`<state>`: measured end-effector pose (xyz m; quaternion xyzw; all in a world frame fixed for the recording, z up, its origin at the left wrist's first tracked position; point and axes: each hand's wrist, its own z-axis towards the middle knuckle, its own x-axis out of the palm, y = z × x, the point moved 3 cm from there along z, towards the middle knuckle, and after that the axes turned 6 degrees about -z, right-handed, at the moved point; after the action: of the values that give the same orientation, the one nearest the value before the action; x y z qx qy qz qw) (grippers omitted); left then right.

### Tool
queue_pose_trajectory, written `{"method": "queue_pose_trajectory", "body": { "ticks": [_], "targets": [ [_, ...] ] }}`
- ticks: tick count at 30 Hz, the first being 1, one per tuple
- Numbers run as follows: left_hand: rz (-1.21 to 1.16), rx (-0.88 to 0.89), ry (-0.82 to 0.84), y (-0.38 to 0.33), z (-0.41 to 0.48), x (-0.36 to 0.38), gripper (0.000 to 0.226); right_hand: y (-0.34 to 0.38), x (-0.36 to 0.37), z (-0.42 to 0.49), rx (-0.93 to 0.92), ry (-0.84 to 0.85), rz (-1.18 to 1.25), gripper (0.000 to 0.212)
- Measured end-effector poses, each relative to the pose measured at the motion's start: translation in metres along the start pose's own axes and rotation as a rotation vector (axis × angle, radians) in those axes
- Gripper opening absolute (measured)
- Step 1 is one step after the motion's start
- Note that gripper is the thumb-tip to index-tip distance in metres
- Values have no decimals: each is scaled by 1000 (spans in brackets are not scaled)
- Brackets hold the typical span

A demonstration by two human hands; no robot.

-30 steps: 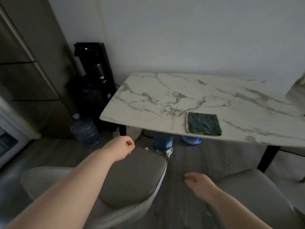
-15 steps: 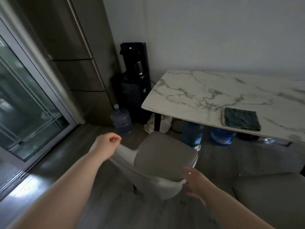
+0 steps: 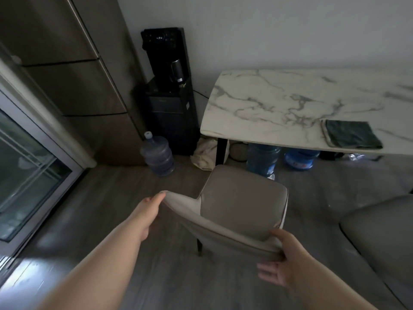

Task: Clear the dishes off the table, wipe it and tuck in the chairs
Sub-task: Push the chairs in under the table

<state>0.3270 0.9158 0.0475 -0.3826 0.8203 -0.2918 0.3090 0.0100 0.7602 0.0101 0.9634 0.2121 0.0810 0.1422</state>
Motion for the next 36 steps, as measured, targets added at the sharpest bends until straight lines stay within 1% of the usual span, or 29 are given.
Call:
{"method": "queue_pose_trajectory", "body": {
  "ticks": [1, 3, 5, 8, 10, 13, 17, 22, 24, 28, 29, 32, 35, 36],
  "targets": [
    [-14, -8, 33, -1, 4, 4, 76, -1, 2, 0, -9, 10, 51, 60],
    [-50, -32, 80, -3, 16, 9, 65, -3, 7, -1, -27, 11, 116, 48],
    [-78, -40, 87, -2, 25, 13, 57, -7, 11, -4, -41, 21, 173, 36],
    [-95, -66, 115, 0, 29, 20, 50, -5, 14, -6, -67, 55, 323, 20],
    [-153, -82, 139, 1, 29, 24, 44, -3, 11, -7, -62, 55, 356, 21],
    [-219, -63, 168, -1, 23, 29, 44, 2, 2, -5, -68, 36, 363, 25],
    [-315, -63, 236, -3, 3, 45, 40, 17, -22, -10, -109, 19, 365, 18],
    [-398, -53, 234, -6, -12, 78, 37, 42, -55, -16, -136, -20, 330, 15],
    [-438, -55, 210, -7, -17, 93, 35, 55, -66, -18, -150, -22, 298, 19],
    [-506, -60, 166, -14, -23, 128, 34, 85, -91, -12, -165, -48, 293, 36],
    [-519, -62, 160, -16, -23, 135, 34, 94, -96, -10, -172, -58, 291, 37],
    [-546, -62, 146, -29, -25, 161, 34, 126, -110, -13, -199, -39, 283, 28],
    [-548, -55, 154, -44, -30, 184, 31, 155, -129, -10, -221, -31, 275, 12],
    [-546, -53, 148, -48, -31, 192, 30, 163, -136, -9, -217, -31, 275, 16]
  ]
}}
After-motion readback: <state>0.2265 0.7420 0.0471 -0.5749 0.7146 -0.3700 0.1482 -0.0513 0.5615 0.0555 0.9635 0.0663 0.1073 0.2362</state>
